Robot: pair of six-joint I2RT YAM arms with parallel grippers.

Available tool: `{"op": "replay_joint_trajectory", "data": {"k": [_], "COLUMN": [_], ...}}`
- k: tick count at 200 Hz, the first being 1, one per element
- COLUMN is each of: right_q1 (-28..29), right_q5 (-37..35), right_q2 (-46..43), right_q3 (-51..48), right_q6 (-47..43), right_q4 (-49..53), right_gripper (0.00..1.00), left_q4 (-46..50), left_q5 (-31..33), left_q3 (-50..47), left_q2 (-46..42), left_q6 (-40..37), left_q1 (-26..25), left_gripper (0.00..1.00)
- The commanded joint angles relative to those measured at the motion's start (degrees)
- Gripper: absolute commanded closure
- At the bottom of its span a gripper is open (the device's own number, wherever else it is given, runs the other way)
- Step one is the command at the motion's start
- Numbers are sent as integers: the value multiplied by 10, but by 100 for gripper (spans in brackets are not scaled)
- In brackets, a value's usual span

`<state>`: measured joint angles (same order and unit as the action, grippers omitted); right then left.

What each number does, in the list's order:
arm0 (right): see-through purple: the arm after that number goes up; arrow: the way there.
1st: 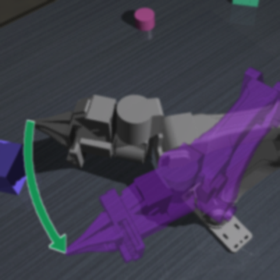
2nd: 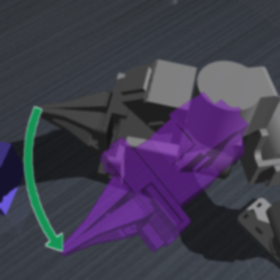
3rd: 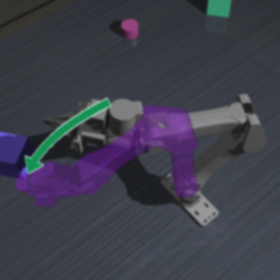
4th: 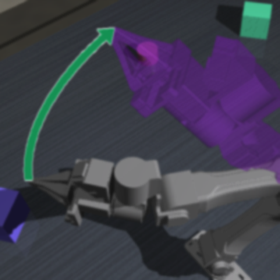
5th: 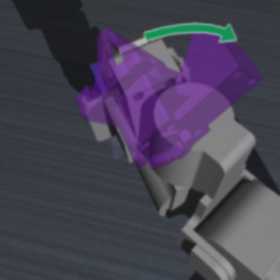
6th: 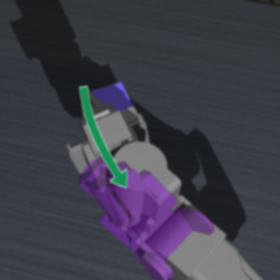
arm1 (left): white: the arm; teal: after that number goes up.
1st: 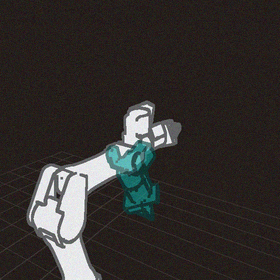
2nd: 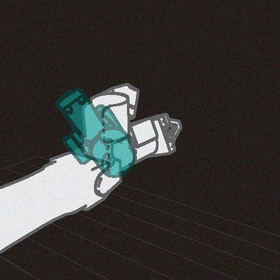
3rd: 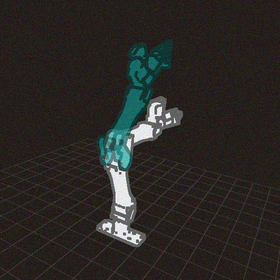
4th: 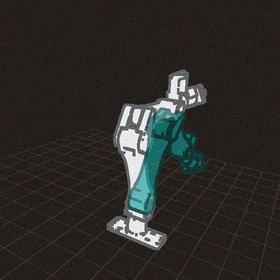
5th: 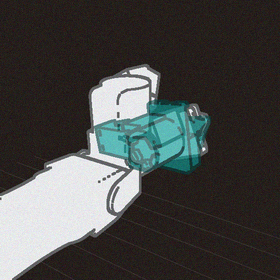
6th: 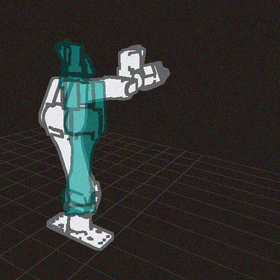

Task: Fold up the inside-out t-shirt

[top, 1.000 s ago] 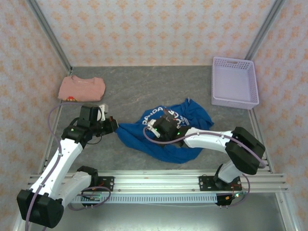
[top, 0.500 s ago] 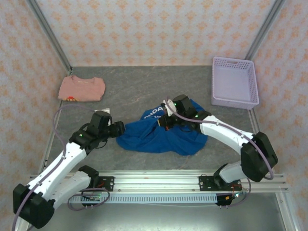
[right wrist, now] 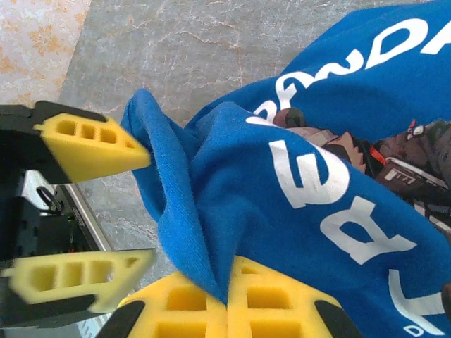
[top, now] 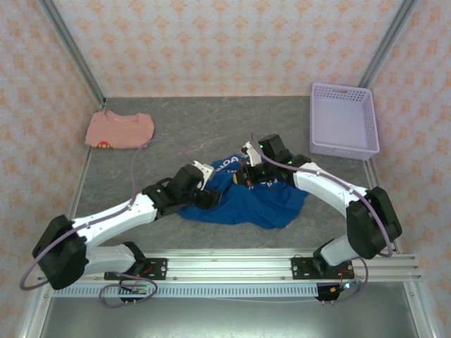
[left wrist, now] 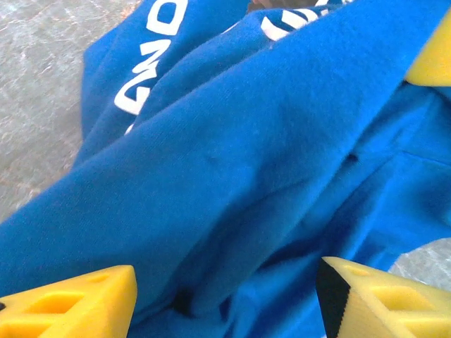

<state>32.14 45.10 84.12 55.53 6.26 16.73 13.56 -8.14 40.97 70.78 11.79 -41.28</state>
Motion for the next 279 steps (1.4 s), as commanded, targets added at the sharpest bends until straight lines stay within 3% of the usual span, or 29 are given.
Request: {"op": "replay_joint_trajectory", "data": {"k": [1,12,29,47,68,91,104,119,135,157,173,195,240,253,260,271,279], "right_q1": [-2,-3,-8,-12,-7,20,40,70,105,157,185,213,217,217,216,212,205], "right_q5": [10,3,-10,-48,-155,-334,-432,-491,-495,-433,-364,-333,-417,-424,-432,-425,-397], "right_q2": [-6,-12,-26,-51,-85,-123,-127,-127,-143,-202,-235,-241,-143,-104,-90,-82,-95], "right_q3": [19,19,15,14,12,-3,3,10,-1,-41,-78,-132,-137,-122,-113,-105,-109], "right_q6": [5,-1,-8,-25,-66,-90,-73,-62,-63,-70,-48,-1,76,76,81,79,72], "right_q4": [9,16,26,48,96,109,118,133,131,109,77,7,-117,-138,-139,-132,-131], "right_gripper": [100,100,100,100,100,93,84,72,63,56,54,54,46,46,52,78,91], "left_q4": [-44,-52,-49,-19,7,18,24,28,34,51,56,60,61,64,68,79,92], "left_q5": [0,5,-1,-53,-180,-319,-362,-368,-369,-351,-344,-337,-336,-333,-330,-314,-287], "left_q3": [37,50,74,102,118,121,117,109,110,121,125,129,124,122,123,123,122], "left_q2": [44,72,107,113,66,22,8,-6,-15,-22,-25,-27,-32,-35,-36,-40,-46], "left_q6": [-47,-51,-49,-29,53,167,209,236,250,257,262,265,266,262,257,249,243], "left_q1": [-3,-2,-1,14,57,99,106,107,107,107,108,108,108,108,109,111,116], "left_gripper": [33,44,71,100,100,100,100,100,100,100,100,100,100,100,100,100,100]}}
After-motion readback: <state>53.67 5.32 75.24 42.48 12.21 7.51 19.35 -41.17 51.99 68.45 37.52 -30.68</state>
